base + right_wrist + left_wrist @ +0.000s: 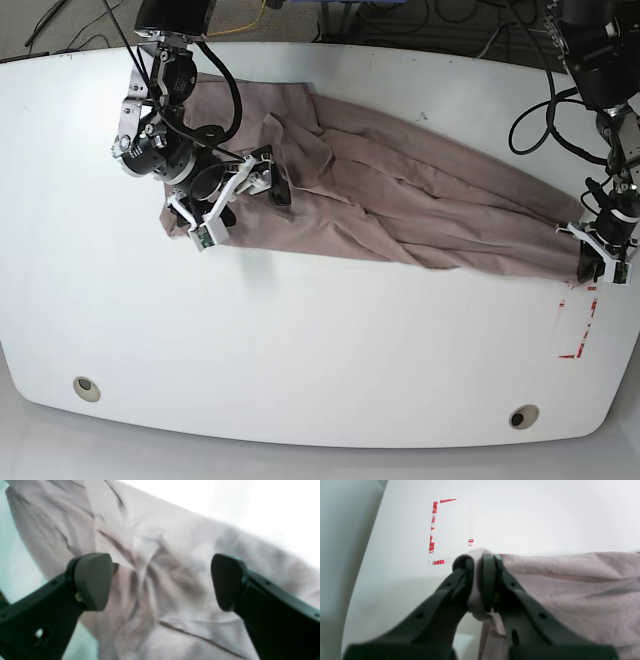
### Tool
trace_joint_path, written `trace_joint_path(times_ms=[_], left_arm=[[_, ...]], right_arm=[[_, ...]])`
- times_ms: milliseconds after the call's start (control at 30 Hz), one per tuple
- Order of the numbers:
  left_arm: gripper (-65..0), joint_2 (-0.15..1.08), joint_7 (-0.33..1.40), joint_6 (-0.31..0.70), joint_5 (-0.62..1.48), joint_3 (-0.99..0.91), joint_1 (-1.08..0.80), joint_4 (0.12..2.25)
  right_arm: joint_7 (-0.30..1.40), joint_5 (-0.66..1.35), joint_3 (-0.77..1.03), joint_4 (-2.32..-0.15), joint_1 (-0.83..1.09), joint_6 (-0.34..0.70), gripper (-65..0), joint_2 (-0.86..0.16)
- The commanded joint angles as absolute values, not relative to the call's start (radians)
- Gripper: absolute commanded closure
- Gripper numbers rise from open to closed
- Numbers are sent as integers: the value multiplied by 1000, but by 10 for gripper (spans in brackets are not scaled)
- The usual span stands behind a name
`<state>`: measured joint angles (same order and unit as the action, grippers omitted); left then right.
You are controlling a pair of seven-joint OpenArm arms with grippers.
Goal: Layout the t-shirt on the table in an organized manner, then fold the t-shirt properly
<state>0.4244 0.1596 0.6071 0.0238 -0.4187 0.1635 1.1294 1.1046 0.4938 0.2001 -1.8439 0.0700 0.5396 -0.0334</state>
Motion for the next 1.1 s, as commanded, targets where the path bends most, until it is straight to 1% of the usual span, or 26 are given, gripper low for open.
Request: trace_joint_path(times_ms=[0,367,533,733,833,1000,1067], left_arm=[[0,453,130,604,42,-424,183,1145],[0,455,130,604,42,-424,163,1145],[0,453,130,604,42,-424,163,1145],[0,450,130,604,42,-424,162,1145],[0,450,130,604,42,-424,162,1145],[0,450,130,604,42,-423,162,1145],[0,450,130,604,42,-423,162,1145]], right_arm=[[1079,515,156,-1847,48,547,-598,-16],[1020,515,-58,-1840,39,542,-596,-13],[975,512,-94,-1825,41,539,-595,-18],[918,510,-151,-1796,39,536,-595,-73],[903,483,-174,-1768,38,536,-595,-91],[901,407,-176,-1751,38,536,-593,-88],[901,377,-176,-1751,38,538,-583,-88]])
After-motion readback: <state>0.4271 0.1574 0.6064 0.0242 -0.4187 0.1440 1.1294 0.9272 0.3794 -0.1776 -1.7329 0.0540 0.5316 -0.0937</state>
